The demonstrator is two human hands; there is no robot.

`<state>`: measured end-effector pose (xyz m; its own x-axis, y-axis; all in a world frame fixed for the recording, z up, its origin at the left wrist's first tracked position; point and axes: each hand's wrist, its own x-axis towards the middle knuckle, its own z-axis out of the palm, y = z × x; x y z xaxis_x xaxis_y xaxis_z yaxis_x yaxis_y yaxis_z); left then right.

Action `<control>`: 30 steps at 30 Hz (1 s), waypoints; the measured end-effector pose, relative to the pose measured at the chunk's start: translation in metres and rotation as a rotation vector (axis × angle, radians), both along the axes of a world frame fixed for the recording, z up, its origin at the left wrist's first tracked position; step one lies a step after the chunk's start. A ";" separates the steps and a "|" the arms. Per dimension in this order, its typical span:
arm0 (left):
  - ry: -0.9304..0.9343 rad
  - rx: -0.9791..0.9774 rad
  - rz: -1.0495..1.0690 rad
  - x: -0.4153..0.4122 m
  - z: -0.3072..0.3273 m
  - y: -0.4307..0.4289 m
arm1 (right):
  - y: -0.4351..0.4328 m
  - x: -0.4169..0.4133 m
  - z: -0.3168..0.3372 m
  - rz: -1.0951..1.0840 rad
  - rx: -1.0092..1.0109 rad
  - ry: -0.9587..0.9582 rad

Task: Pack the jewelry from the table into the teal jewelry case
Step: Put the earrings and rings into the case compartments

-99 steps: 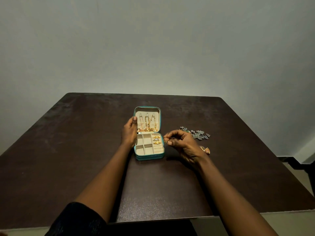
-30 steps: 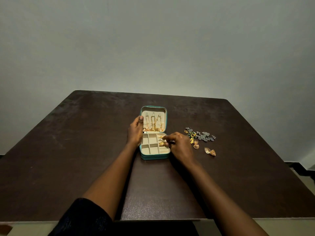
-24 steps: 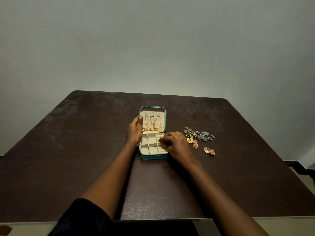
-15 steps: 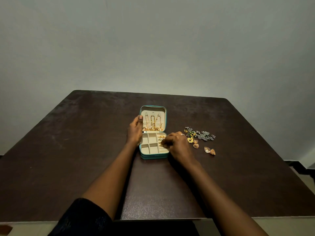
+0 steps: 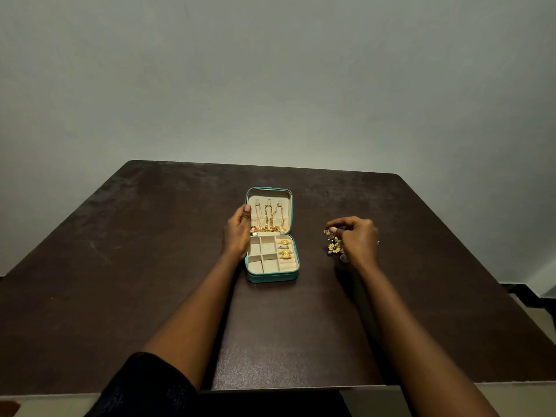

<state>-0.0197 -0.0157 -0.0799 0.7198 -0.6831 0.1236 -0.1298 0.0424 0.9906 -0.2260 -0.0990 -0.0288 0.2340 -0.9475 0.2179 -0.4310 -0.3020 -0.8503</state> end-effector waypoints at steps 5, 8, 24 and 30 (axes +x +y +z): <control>0.035 -0.002 0.004 -0.001 0.002 0.000 | -0.021 -0.009 0.008 -0.097 0.037 -0.031; 0.027 0.010 0.010 0.000 0.001 -0.001 | -0.029 -0.008 0.006 -0.110 0.041 0.024; -0.005 -0.004 0.011 0.001 -0.001 -0.001 | -0.045 0.018 -0.008 0.064 0.012 0.562; 0.025 -0.002 0.012 0.002 -0.002 -0.002 | -0.043 0.022 -0.011 0.052 -0.009 0.593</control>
